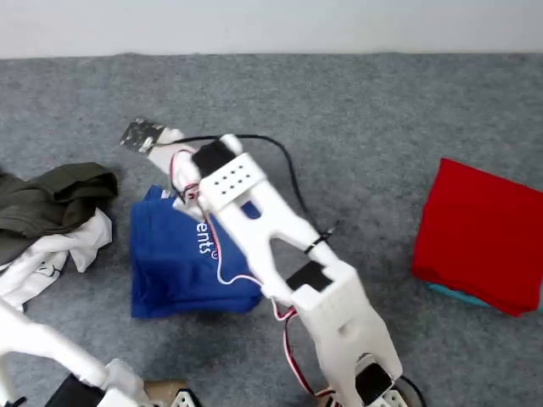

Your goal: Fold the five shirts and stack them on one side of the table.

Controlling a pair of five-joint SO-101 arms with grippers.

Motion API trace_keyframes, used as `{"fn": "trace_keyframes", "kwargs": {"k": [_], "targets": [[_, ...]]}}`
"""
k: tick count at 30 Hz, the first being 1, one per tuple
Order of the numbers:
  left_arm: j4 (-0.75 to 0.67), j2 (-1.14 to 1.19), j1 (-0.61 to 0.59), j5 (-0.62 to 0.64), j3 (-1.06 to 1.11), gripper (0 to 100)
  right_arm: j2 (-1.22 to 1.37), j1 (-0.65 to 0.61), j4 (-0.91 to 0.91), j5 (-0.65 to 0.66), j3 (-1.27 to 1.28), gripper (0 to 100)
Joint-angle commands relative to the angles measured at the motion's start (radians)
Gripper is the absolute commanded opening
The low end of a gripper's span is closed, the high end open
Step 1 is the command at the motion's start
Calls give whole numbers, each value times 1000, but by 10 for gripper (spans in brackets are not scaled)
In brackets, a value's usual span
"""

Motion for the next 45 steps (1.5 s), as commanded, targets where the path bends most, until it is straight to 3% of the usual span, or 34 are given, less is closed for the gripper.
{"fn": "trace_keyframes", "kwargs": {"k": [1,13,17,22,35,45], "targets": [[-15,-26,3,-5,-4,25,51,-35,-18,12,-130,255],[-14,-26,0,-5,-4,25,380,-58,-7,14,-466,250],[-14,-26,0,-5,-4,25,423,-51,-7,15,-523,125],[-14,-26,3,-5,-4,25,426,-48,-5,115,-540,9],[-21,-29,5,-6,45,25,338,58,7,120,-542,9],[-37,-35,5,-6,64,25,337,102,-153,115,-542,9]]}}
